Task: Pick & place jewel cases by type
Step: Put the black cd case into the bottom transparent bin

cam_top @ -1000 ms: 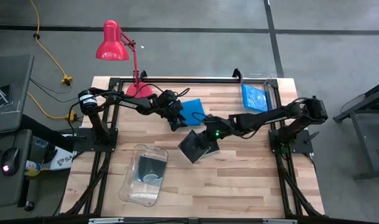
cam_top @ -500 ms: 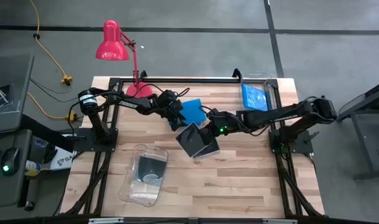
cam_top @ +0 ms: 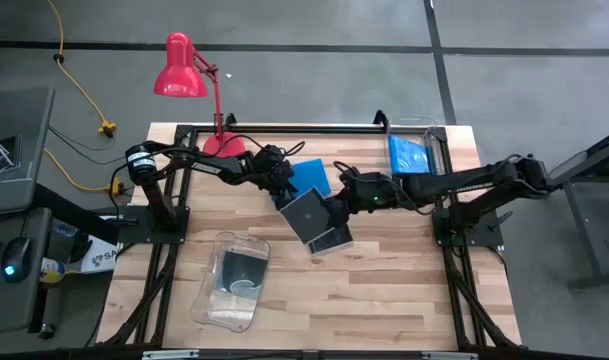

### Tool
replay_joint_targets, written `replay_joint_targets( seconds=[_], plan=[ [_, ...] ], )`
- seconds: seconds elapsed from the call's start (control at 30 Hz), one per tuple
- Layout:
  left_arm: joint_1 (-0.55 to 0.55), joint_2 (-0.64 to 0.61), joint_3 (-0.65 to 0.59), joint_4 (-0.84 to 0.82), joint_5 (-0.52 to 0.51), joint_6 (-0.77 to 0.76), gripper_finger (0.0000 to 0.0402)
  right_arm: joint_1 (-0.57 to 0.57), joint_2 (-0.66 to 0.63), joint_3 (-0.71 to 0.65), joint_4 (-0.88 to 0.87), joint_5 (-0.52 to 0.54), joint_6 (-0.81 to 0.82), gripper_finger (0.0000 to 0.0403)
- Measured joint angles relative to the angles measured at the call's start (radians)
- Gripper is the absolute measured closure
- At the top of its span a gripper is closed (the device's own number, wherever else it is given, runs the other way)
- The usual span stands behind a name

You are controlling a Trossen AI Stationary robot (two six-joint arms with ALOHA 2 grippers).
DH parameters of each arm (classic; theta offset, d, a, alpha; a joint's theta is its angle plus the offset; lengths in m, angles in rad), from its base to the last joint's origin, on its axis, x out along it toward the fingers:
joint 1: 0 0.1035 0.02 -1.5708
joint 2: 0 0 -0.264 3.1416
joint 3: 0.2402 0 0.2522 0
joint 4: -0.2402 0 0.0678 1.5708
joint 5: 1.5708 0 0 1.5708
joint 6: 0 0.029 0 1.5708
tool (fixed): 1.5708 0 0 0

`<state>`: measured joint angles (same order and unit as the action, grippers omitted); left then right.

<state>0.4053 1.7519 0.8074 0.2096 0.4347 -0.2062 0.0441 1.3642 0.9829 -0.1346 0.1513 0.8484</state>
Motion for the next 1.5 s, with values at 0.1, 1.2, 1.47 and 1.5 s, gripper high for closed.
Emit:
replay_joint_targets(
  seconds=[0.1, 1.2, 1.47, 1.5],
  plan=[
    [0.0, 0.0, 0.0, 0.0, 0.0, 0.0, 0.0163, 0.0, -0.024, 0.0, 0.014, 0.017, -0.014, 0.0395],
    [0.0, 0.0, 0.0, -0.002, 0.025, 0.0, 0.0163, 0.0, -0.157, 0.002, 0.221, 0.128, -0.169, 0.0395],
    [0.0, 0.0, 0.0, -0.002, 0.025, 0.0, 0.0163, 0.002, -0.157, 0.002, 0.307, 0.111, -0.188, 0.0395],
    [0.0, 0.0, 0.0, -0.002, 0.025, 0.0, 0.0163, 0.002, -0.157, 0.002, 0.319, 0.109, -0.194, 0.0395]
  ],
)
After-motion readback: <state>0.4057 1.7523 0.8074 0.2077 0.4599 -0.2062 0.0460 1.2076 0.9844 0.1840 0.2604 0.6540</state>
